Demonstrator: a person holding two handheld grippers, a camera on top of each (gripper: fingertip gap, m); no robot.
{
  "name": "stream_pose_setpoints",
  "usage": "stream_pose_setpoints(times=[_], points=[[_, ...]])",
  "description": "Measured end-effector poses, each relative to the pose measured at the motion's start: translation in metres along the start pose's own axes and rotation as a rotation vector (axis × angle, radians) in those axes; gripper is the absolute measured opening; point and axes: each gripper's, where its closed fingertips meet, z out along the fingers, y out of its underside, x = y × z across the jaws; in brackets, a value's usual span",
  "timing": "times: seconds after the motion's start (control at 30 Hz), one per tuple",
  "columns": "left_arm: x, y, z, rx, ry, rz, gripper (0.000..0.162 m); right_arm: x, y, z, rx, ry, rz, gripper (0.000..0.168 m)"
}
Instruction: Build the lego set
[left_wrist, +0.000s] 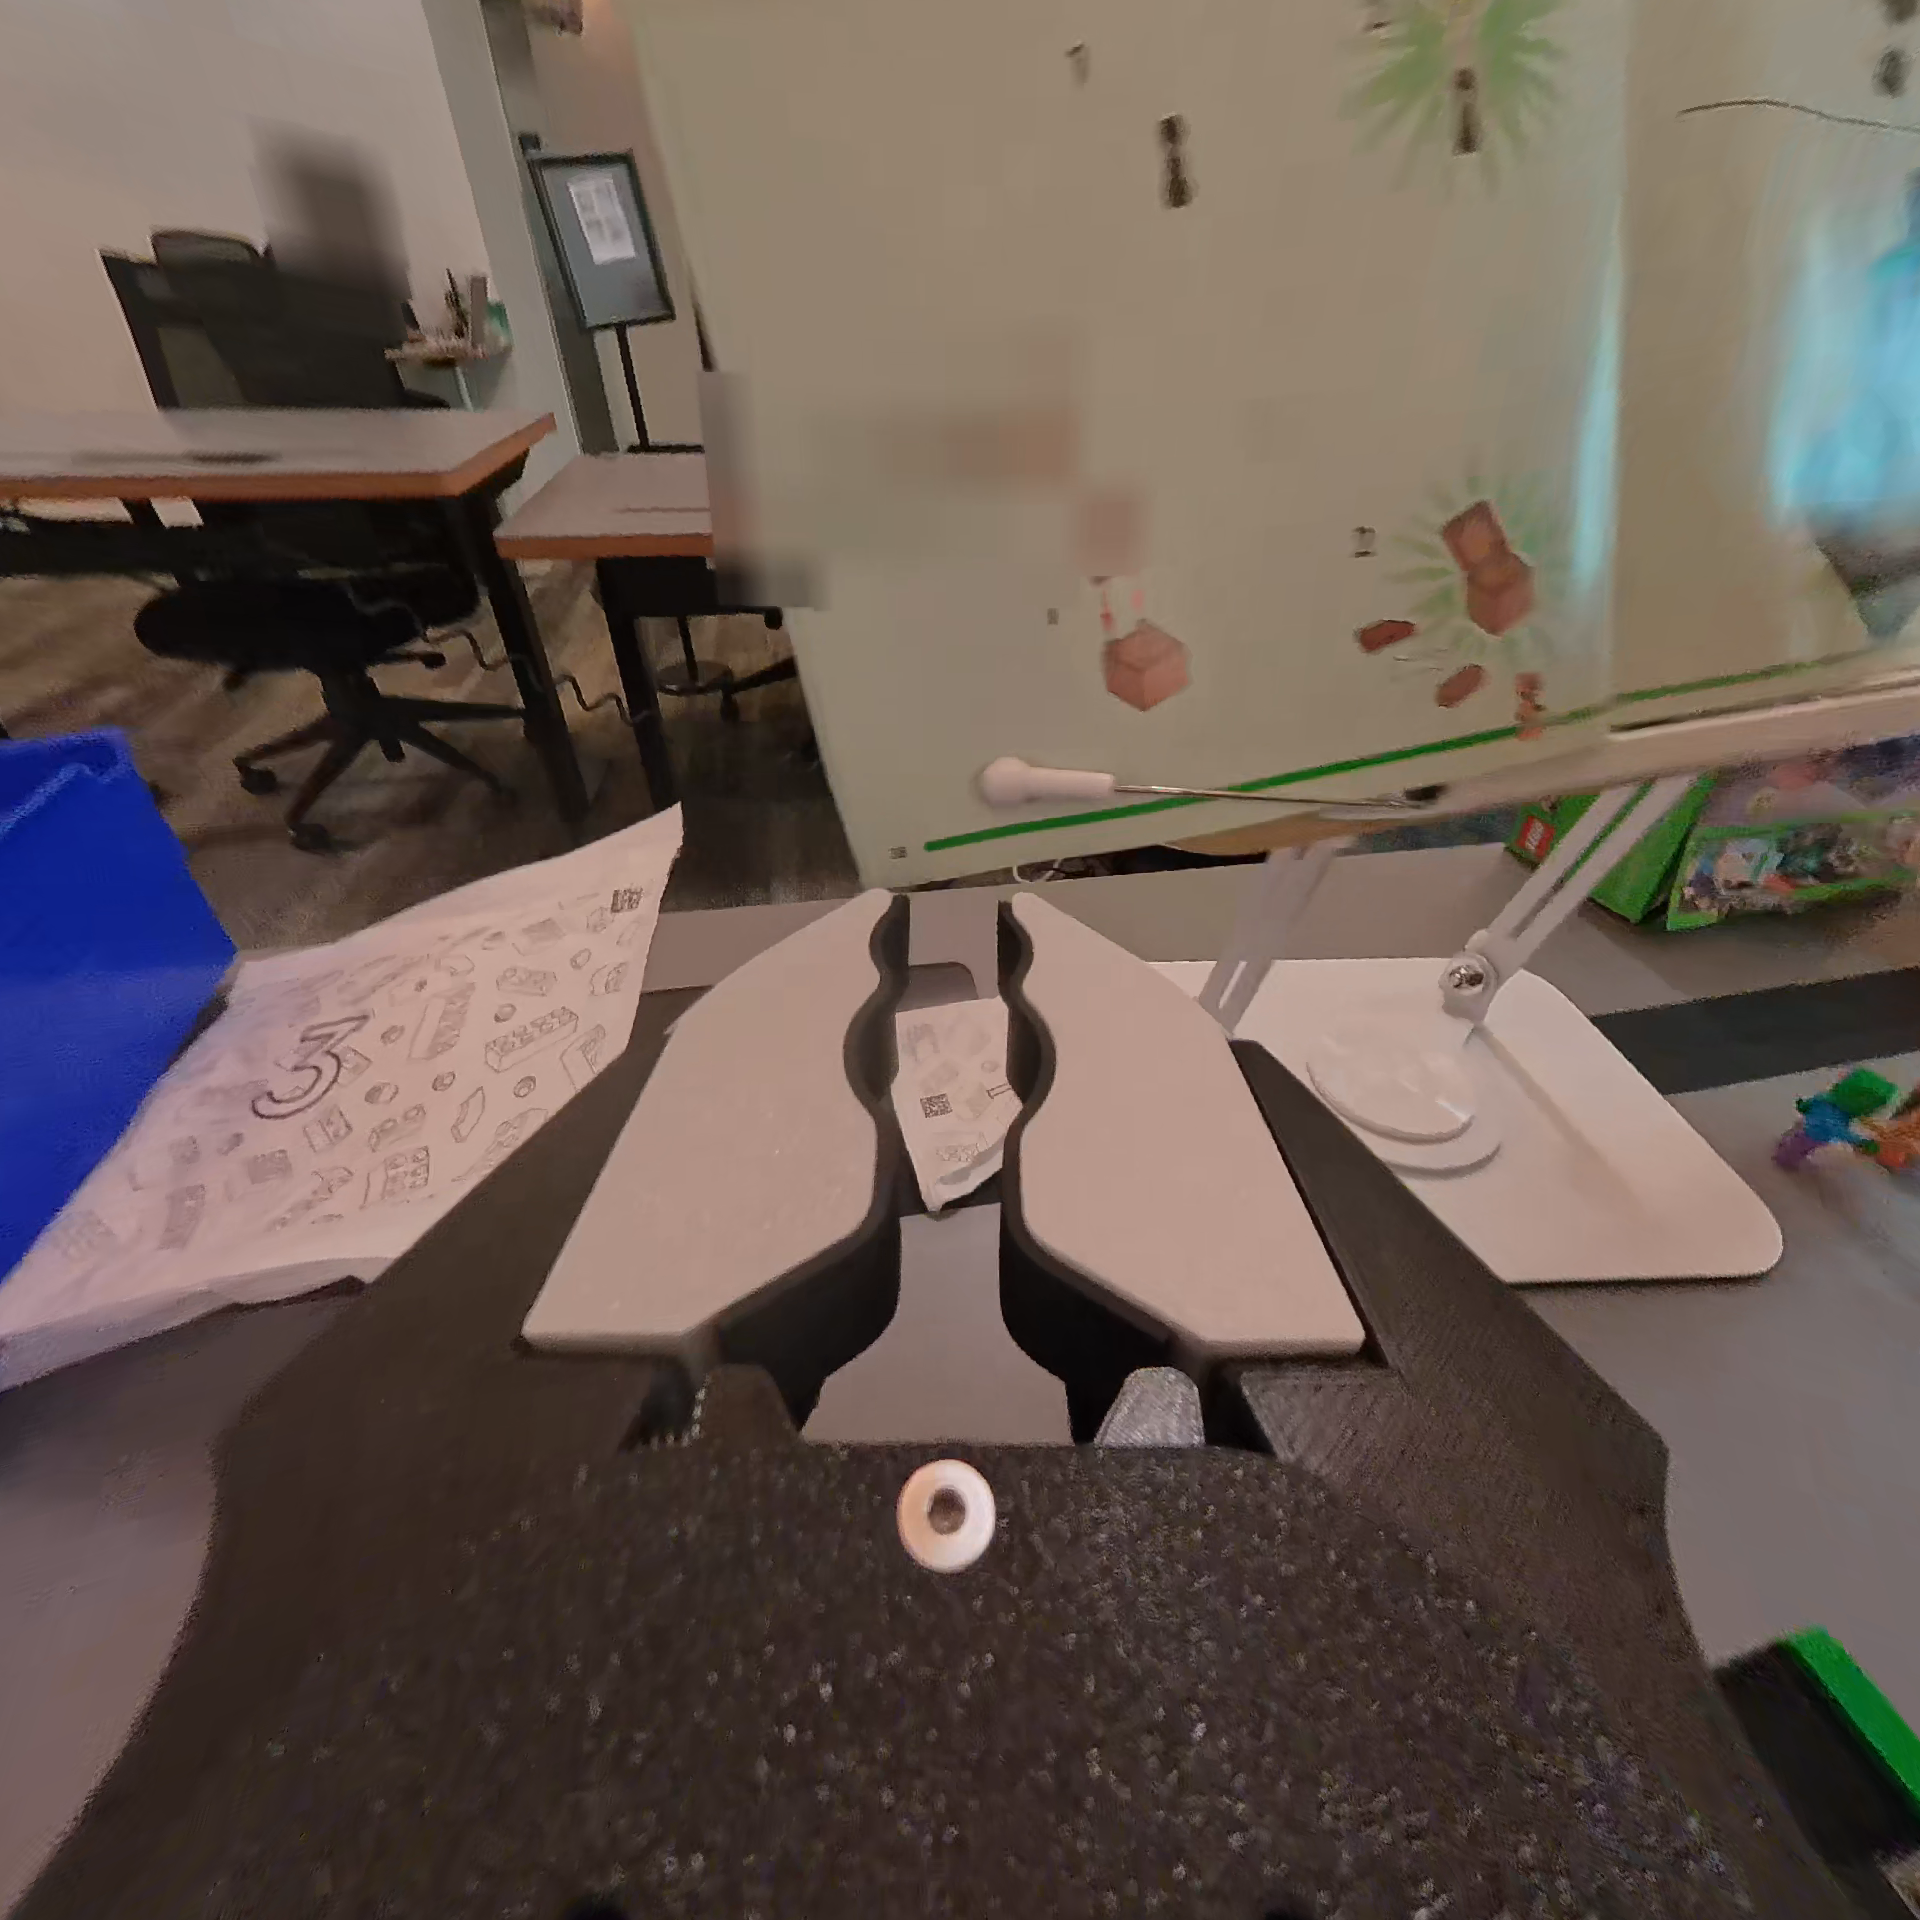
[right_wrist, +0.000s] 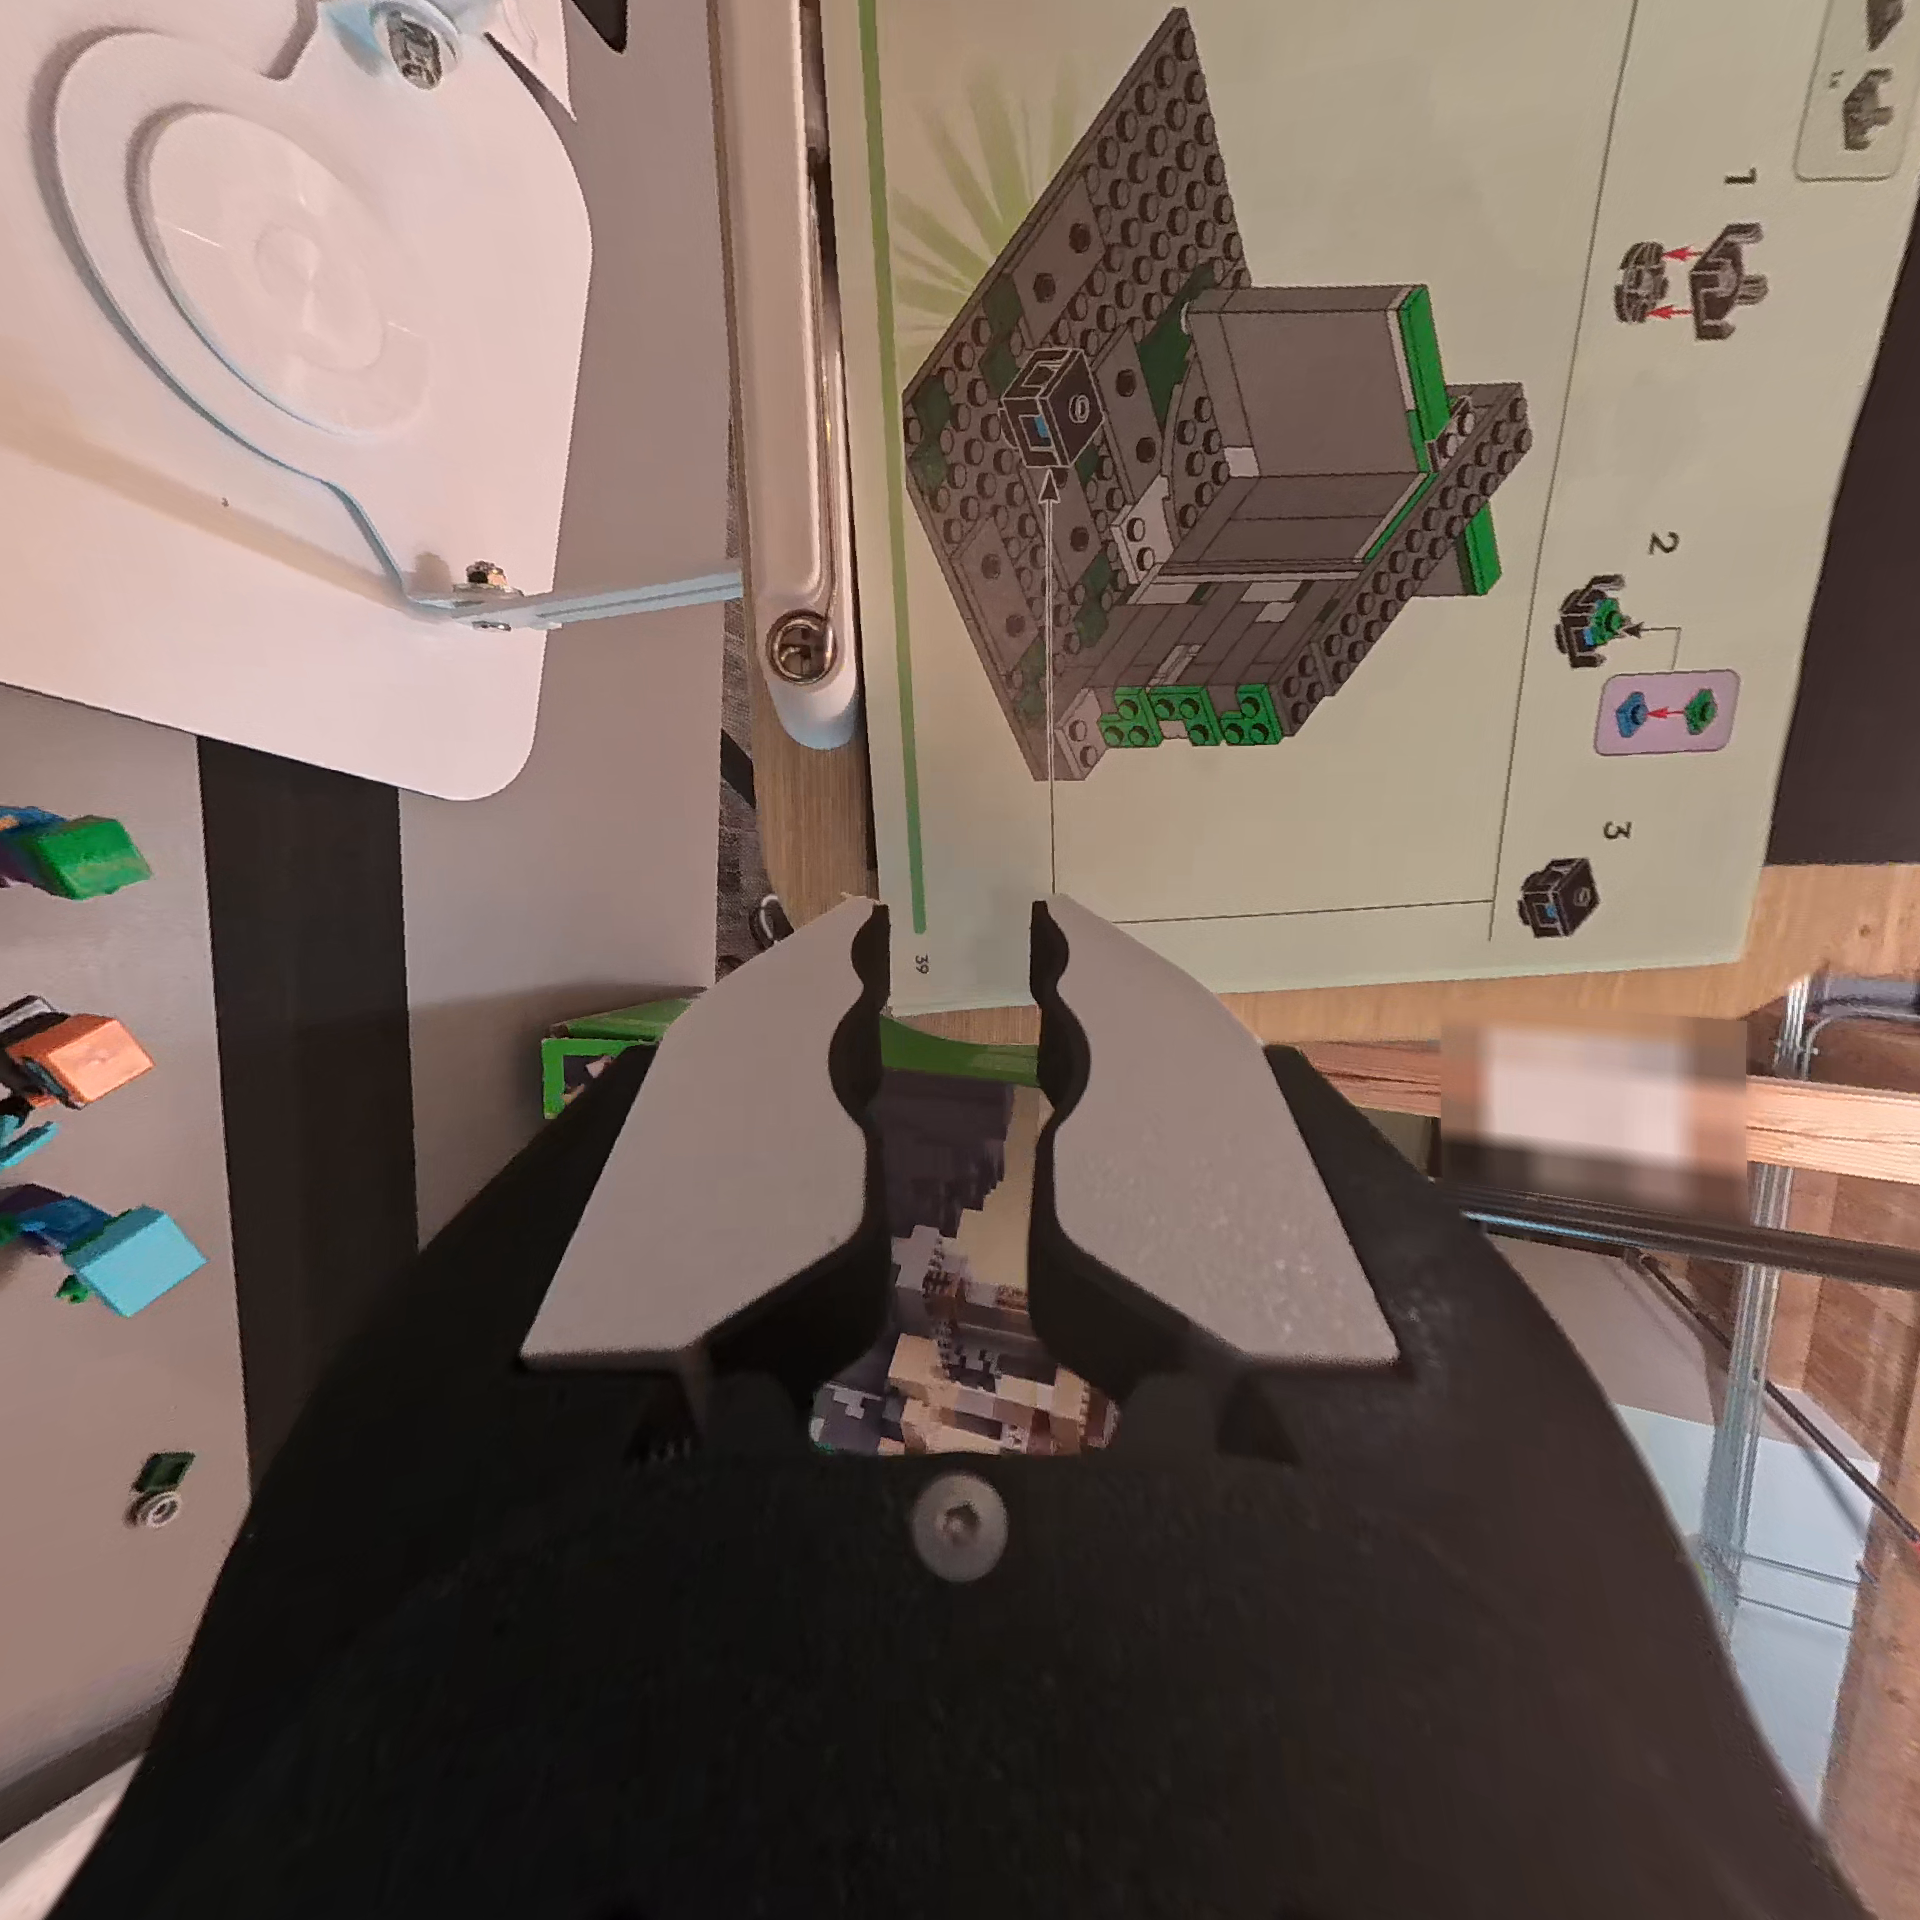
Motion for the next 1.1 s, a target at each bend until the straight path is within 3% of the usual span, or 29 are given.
stream_pose_setpoints(times=[0.4, 0.87, 1.1], points=[[0.098, -0.027, -0.047, 0.079, 0.148, 0.206, 0.014, -0.004, 0.007, 0.009, -0.038, -0.014, -0.094, 0.024], [0.111, -0.016, -0.048, 0.059, 0.193, 0.230, 0.013, -0.012, 0.010, 0.007, -0.039, -0.065, -0.126, 0.000], [0.118, -0.011, -0.047, 0.046, 0.218, 0.239, 0.013, -0.011, 0.008, 0.002, 0.015, -0.283, 0.122, 0.000]])
